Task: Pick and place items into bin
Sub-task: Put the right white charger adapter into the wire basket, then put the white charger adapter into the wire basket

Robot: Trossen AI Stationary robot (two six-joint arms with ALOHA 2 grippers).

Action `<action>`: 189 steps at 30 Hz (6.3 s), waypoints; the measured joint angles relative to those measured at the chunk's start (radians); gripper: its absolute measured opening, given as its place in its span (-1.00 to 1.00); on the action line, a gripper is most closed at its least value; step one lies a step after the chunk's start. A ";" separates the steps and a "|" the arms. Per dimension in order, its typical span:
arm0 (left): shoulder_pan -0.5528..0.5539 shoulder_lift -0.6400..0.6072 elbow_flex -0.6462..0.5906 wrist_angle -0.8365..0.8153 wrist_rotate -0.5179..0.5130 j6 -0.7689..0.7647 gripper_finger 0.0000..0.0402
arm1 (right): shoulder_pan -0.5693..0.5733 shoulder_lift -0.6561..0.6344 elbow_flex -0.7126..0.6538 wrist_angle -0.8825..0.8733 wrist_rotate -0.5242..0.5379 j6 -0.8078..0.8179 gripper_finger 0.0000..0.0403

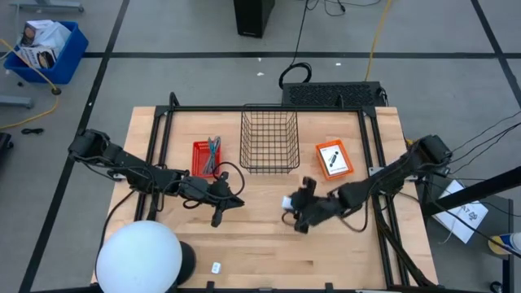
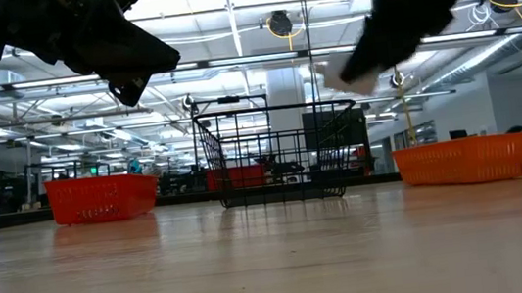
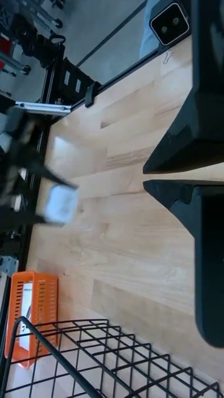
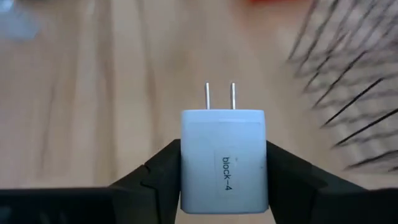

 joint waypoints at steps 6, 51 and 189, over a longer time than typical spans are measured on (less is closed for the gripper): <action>0.000 0.000 0.000 0.000 0.000 0.021 -0.85 | -0.136 -0.127 0.000 0.040 0.023 -0.188 -0.13; 0.001 0.000 0.000 0.008 -0.052 0.072 -0.85 | -0.826 0.501 0.934 -0.742 -0.584 -0.365 -0.13; -0.007 -0.011 0.000 -0.038 0.053 0.049 -0.85 | -0.118 -0.431 -0.459 0.685 -0.359 -0.404 -1.00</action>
